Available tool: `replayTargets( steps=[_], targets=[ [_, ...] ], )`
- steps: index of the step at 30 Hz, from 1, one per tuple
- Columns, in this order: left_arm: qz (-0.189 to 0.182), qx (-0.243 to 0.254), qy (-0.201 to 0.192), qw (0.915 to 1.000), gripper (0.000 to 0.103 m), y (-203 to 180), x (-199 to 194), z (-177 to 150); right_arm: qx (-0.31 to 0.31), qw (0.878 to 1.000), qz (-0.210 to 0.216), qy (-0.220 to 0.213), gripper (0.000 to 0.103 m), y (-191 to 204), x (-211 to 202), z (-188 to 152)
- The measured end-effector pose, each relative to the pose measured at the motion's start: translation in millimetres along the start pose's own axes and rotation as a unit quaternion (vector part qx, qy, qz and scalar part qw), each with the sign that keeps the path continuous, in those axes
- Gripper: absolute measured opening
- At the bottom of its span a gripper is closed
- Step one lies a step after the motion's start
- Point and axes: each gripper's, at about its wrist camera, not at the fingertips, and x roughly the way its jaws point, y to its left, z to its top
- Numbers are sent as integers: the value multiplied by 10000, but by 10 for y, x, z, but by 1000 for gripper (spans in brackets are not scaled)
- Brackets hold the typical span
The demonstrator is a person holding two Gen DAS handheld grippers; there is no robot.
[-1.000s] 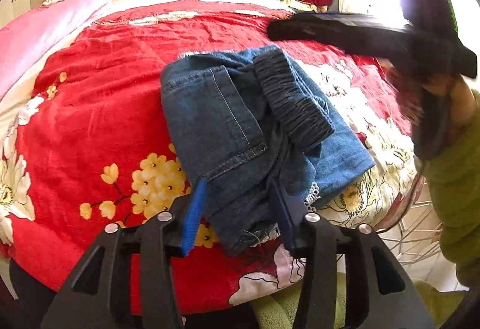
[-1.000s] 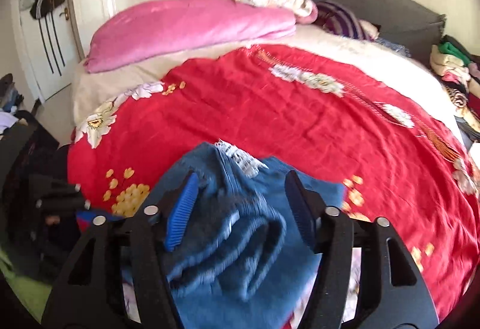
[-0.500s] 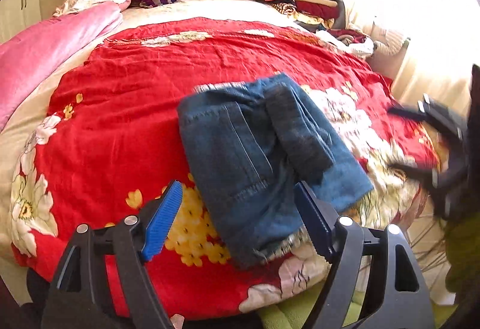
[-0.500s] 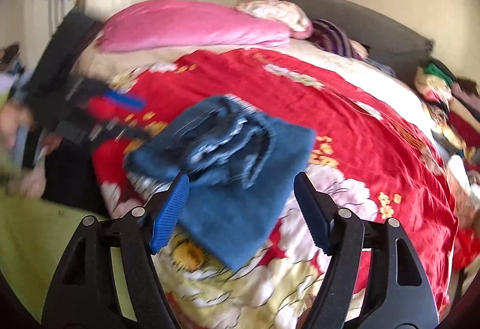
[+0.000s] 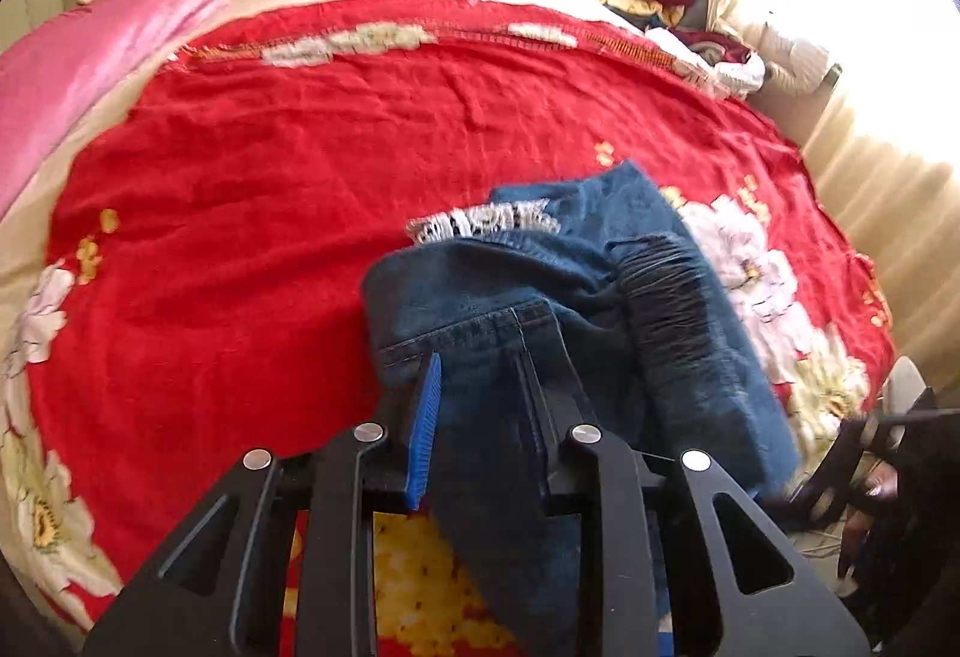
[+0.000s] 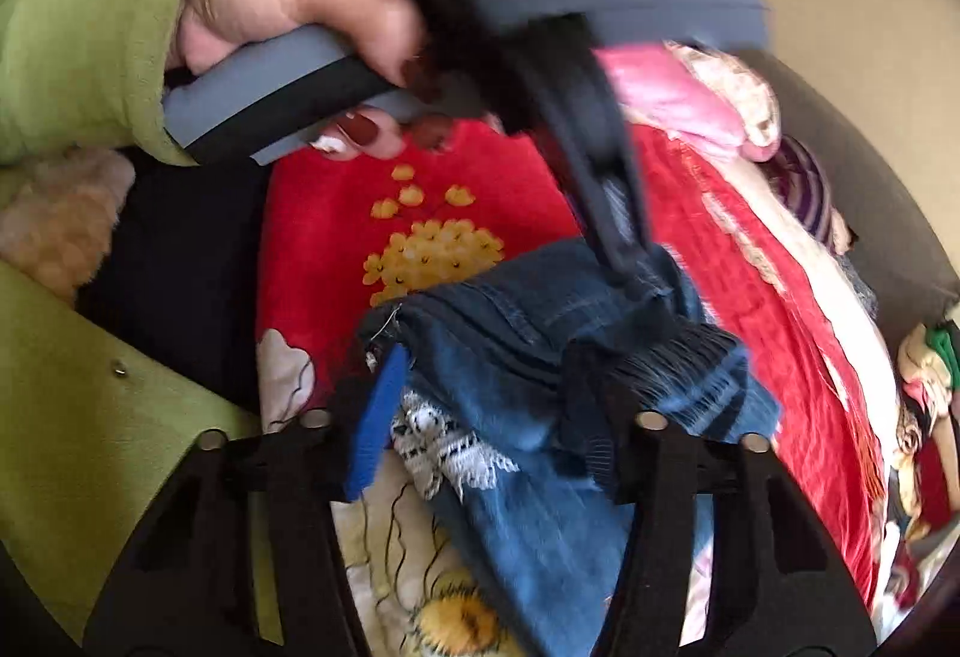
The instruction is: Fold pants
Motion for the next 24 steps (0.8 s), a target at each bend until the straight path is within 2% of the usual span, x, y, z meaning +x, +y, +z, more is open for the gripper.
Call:
replayTargets(
  steps=[1, 2, 4, 6, 7, 8, 9, 10, 11, 13, 14, 16, 18, 19, 21, 24],
  targets=[
    [1, -32, 29, 10000, 24, 10, 55, -2, 104, 9994, 308, 150, 7, -15, 96, -3],
    [-18, -93, 68, 9999, 24, 37, 130, -13, 226, 9978, 593, 205, 4, -15, 150, -14],
    [-122, -181, 60, 9997, 24, 87, 175, -30, 180, 9961, 805, 302, 4, 61, 150, -35],
    [-210, -222, 5, 9995, 25, 119, 176, -48, 193, 9954, 913, 211, 3, 97, 68, -46],
    [-234, -234, -21, 9995, 25, 131, 176, -48, 297, 9927, 1153, 198, 2, 126, 74, -79],
    [-249, -267, -51, 9993, 25, 142, 181, -45, 294, 9916, 1212, 355, 2, 182, 144, -125],
    [-261, -287, -64, 9992, 25, 151, 184, -51, 53, 9922, 962, 786, 3, 319, 319, -211],
    [-271, -304, -92, 9991, 25, 152, 184, -61, -65, 9930, 760, 900, 3, 383, 391, -261],
    [-273, -302, -123, 9991, 25, 154, 180, -67, 19, 9940, 754, 789, 3, 395, 375, -267],
    [-274, -279, -194, 9990, 25, 152, 155, -94, 624, 9907, 1013, 653, 9, 299, 268, -221],
    [-280, -298, -199, 9990, 26, 155, 150, -99, 796, 9903, 994, 559, 18, 263, 191, -199],
    [-308, -365, -226, 9986, 26, 165, 125, -98, 874, 9914, 875, 417, 24, 235, 0, -137],
    [-303, -411, -282, 9983, 28, 164, 80, -102, 890, 9933, 690, 258, 42, 231, -172, -78],
    [-294, -426, -306, 9982, 30, 168, 56, -107, 932, 9942, 502, 181, 43, 199, -282, -53],
    [-260, -440, -396, 9979, 46, 164, -19, -114, 1045, 9940, 289, 138, 44, 124, -407, -11],
    [-53, -403, -580, 9975, 48, 151, -196, -128, 1233, 9921, -172, 146, 53, 1, -594, 31]
  ],
)
